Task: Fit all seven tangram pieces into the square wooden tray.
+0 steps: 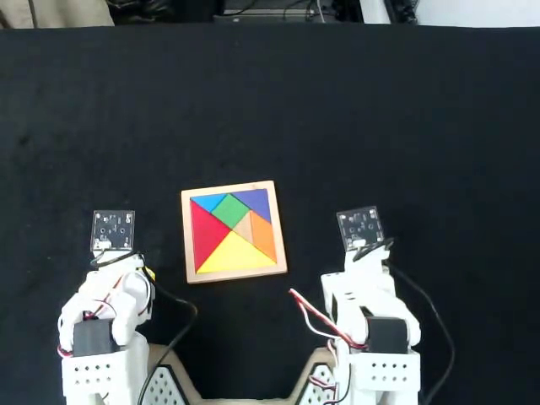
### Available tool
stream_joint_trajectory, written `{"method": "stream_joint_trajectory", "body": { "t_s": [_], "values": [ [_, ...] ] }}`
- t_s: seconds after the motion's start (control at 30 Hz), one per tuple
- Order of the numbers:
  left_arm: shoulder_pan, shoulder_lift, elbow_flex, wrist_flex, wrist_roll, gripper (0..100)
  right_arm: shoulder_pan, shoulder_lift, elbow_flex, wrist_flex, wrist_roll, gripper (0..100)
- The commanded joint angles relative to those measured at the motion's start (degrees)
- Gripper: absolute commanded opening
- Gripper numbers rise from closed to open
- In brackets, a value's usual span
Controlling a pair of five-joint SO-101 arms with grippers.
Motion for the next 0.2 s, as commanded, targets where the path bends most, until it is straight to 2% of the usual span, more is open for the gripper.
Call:
{"method": "stream_joint_trajectory", "body": {
  "t_s": [0.0, 0.17],
  "values": [
    [-0.04, -0.62, 1.1, 0.26, 0.44, 11, 0.62, -3.56, -0.22, 0.26, 0.44, 2.9],
    [-0.04, -0.62, 1.1, 0.26, 0.44, 11, 0.62, -3.56, -0.22, 0.26, 0.44, 2.9]
  ]
}}
